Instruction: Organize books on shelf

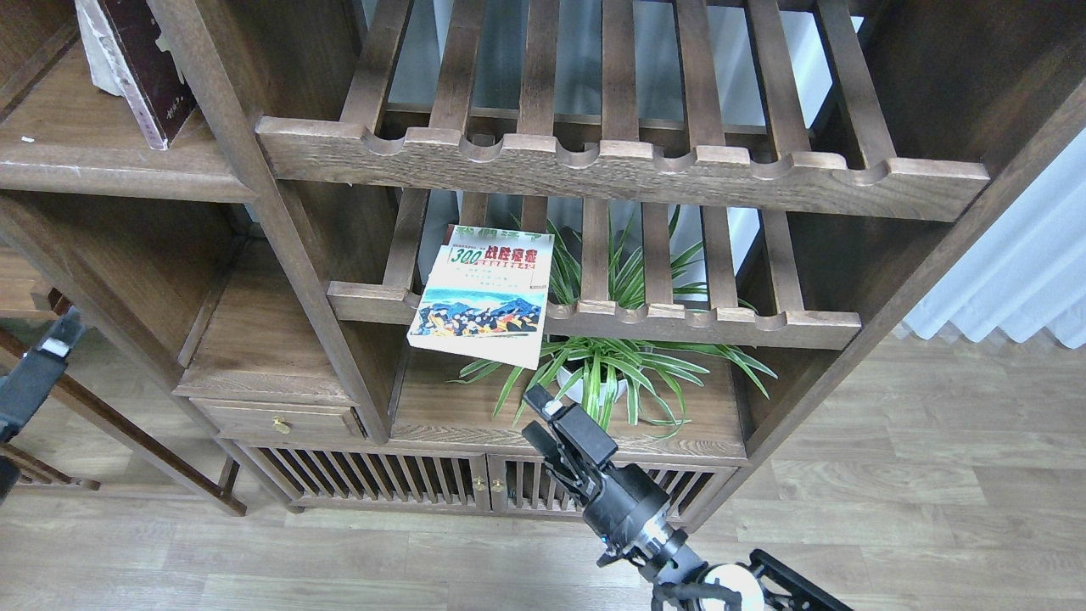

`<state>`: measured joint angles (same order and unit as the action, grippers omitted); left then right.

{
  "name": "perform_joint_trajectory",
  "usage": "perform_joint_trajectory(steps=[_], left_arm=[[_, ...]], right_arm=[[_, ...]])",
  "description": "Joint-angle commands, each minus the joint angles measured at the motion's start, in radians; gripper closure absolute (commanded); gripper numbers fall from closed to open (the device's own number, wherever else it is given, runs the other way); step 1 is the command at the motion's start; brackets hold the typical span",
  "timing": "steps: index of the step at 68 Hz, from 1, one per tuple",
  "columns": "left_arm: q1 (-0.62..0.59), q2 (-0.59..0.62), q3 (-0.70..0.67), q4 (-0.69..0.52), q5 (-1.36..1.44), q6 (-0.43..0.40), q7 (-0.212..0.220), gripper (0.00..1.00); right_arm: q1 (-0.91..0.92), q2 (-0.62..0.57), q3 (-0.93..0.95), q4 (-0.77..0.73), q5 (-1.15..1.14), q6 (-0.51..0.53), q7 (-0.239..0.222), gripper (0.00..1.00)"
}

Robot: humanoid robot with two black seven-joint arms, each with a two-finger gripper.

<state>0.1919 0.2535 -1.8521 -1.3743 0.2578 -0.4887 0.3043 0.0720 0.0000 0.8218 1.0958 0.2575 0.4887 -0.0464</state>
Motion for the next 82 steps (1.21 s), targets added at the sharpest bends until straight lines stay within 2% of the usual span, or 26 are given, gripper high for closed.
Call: perform_joint_trajectory(steps=[1,43,49,56,64,76,82], left_arm=[[0.008,0.000,-0.002,0.015,0.000,0.000,-0.002,0.02],[0.006,-0.002,-0.015,0.023,-0.005,0.000,-0.004,0.01],[0.008,0.000,-0.015,0.023,-0.005,0.000,-0.004,0.01],[0.006,0.000,-0.015,0.024,-0.005,0.000,-0.004,0.01],[0.006,0.004,-0.021,0.024,-0.005,0.000,-0.004,0.01],[0.006,0.004,-0.035,0.029,-0.005,0.000,-0.004,0.01],[0.006,0.006,-0.035,0.037,-0.006,0.000,-0.005,0.01]], right_arm=[[0.037,0.000,0.000,-0.001,0.000,0.000,0.002,0.01],[0.088,0.000,-0.061,-0.042,-0.007,0.000,0.023,0.01],[0.089,0.000,-0.088,-0.037,-0.006,0.000,0.048,0.01],[0.112,0.000,-0.125,-0.014,-0.006,-0.033,0.114,0.01],[0.118,0.000,-0.136,-0.013,-0.003,-0.094,0.129,0.01],[0.160,0.000,-0.135,-0.030,0.002,-0.120,0.137,0.01],[0.184,0.000,-0.135,-0.037,0.005,-0.150,0.167,0.01]])
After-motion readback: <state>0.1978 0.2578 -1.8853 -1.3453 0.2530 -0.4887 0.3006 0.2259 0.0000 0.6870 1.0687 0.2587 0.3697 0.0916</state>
